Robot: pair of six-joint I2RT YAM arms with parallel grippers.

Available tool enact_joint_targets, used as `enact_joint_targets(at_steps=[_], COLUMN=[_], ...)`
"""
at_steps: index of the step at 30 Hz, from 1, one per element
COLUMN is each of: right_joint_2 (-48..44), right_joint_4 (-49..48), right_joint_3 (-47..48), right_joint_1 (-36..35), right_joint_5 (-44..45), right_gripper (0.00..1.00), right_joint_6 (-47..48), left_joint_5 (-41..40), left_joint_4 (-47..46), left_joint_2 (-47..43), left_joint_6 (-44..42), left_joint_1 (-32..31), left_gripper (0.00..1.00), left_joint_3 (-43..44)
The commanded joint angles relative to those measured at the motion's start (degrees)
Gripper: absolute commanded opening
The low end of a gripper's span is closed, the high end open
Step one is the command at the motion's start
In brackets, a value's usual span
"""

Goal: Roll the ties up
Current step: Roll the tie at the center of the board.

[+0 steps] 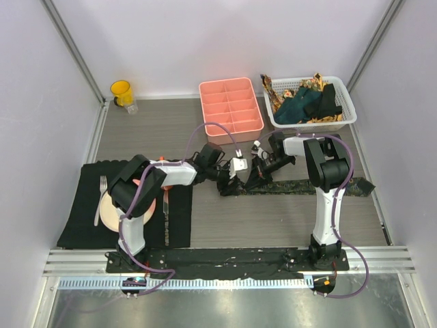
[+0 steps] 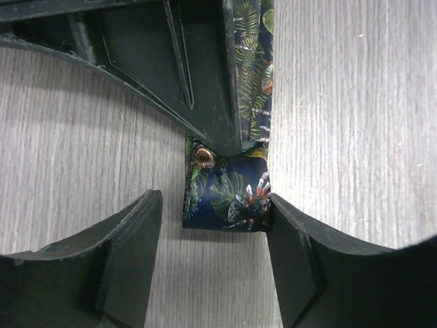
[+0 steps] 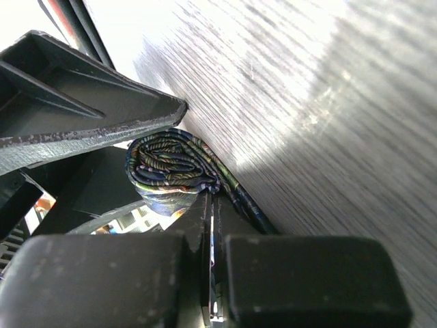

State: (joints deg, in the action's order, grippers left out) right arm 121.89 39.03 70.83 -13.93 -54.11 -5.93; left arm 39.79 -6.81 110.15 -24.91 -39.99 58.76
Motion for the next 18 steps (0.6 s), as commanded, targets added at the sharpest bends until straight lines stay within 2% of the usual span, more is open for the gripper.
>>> enact_joint_targets(at_steps=[1,3,5,7,15,18], right_joint_2=[3.36,2.92,2.13,1.78,2.13,2.13], right_joint_4=[-2.99,-3.16,-3.17,-3.25,-3.60,-4.04], right_joint_3=[-0.08,0.45,0.80,1.07,-0.16,-0.43], right_joint_1=[-0.13,-0.22,-0.13,-0.22,-0.39,-0.31], right_joint_5=[11.57,11.04,10.51,10.25,10.77,11.13], right_gripper=[0.01,0.01,0.01,0.01,0.01,0.01], right_joint_6=[2.07,1.72,1.80,1.72,2.51,2.59], left_joint_5=[2.49,0.65,-1.37,-2.96,-3.05,-2.35], left_joint_4=[-2.16,-0.59,0.91,3.64,4.26,4.08], left_joint_2=[1.12,1.30,0.95,0.25,1.12,2.61], left_joint_6=[3.81,1.20,-0.31,-2.50,-2.17,-1.81], left_joint_1=[-0.35,-0.88,-1.76,-2.37,-2.81,-2.90], left_gripper=[0.59,0.55,0.47,0.44,0.53,0.52], left_joint_3=[-0.58,-0.49,-0.49,-0.40,0.91,2.06])
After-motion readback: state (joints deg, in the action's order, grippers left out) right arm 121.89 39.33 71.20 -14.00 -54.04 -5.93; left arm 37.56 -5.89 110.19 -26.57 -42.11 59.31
